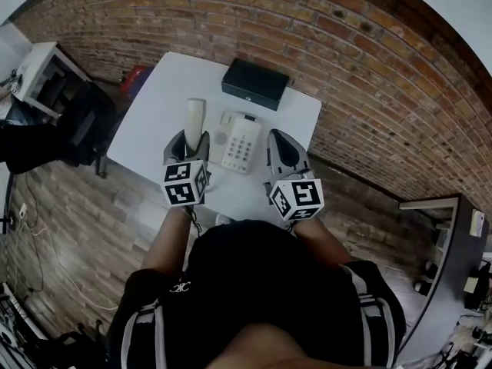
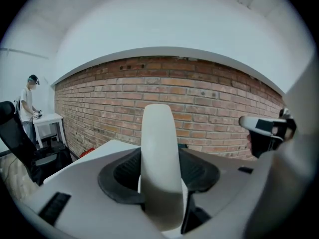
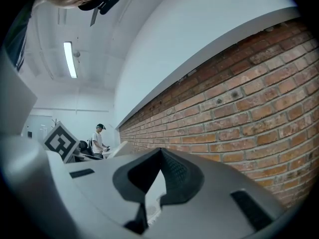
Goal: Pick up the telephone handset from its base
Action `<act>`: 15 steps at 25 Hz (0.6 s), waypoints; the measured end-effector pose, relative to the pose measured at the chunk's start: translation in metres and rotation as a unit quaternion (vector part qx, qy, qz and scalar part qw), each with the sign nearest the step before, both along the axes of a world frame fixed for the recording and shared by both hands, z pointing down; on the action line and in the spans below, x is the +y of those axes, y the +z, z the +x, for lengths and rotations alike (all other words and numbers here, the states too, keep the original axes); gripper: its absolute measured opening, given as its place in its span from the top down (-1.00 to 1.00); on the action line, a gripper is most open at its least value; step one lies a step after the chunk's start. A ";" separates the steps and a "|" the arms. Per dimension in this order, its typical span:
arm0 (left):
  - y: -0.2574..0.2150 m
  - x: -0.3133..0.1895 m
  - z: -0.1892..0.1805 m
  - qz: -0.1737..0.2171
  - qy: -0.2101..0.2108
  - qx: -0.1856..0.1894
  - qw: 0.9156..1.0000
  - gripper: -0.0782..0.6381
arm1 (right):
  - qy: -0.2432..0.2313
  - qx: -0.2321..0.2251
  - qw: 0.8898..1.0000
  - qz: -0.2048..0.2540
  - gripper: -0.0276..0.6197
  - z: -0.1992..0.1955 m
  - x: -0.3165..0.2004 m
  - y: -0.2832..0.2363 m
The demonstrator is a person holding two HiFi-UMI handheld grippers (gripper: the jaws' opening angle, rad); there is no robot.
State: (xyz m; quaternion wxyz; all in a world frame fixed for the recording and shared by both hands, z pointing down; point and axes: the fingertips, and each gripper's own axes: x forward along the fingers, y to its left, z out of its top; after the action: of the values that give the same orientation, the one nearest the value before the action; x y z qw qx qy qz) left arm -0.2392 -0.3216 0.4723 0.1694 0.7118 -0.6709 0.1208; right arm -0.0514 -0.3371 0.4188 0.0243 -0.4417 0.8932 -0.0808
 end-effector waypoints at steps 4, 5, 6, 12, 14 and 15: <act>-0.014 0.015 -0.004 0.031 -0.013 0.007 0.999 0.20 | -0.013 -0.002 1.000 0.002 0.92 -0.012 0.001 0.000; -0.015 0.019 -0.005 0.035 -0.015 0.008 0.999 0.20 | -0.017 -0.002 1.000 0.002 0.92 -0.015 0.002 0.000; -0.016 0.022 -0.005 0.037 -0.016 0.010 0.999 0.20 | -0.019 -0.002 1.000 0.001 0.92 -0.017 0.002 0.001; -0.019 0.031 -0.002 0.049 -0.011 0.013 0.999 0.20 | -0.023 -0.001 1.000 -0.005 0.92 -0.024 0.001 0.003; -0.019 0.032 0.002 0.050 -0.007 0.014 0.999 0.20 | -0.023 0.001 1.000 -0.005 0.92 -0.025 0.001 0.004; -0.019 0.033 0.003 0.050 -0.005 0.015 0.999 0.20 | -0.023 0.002 1.000 -0.006 0.92 -0.025 0.001 0.004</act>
State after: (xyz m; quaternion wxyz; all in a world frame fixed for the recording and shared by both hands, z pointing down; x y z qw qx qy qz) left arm -0.2358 -0.2890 0.4538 0.1437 0.7179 -0.6769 0.0755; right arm -0.0765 -0.3357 0.4227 0.0185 -0.4216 0.9025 -0.0859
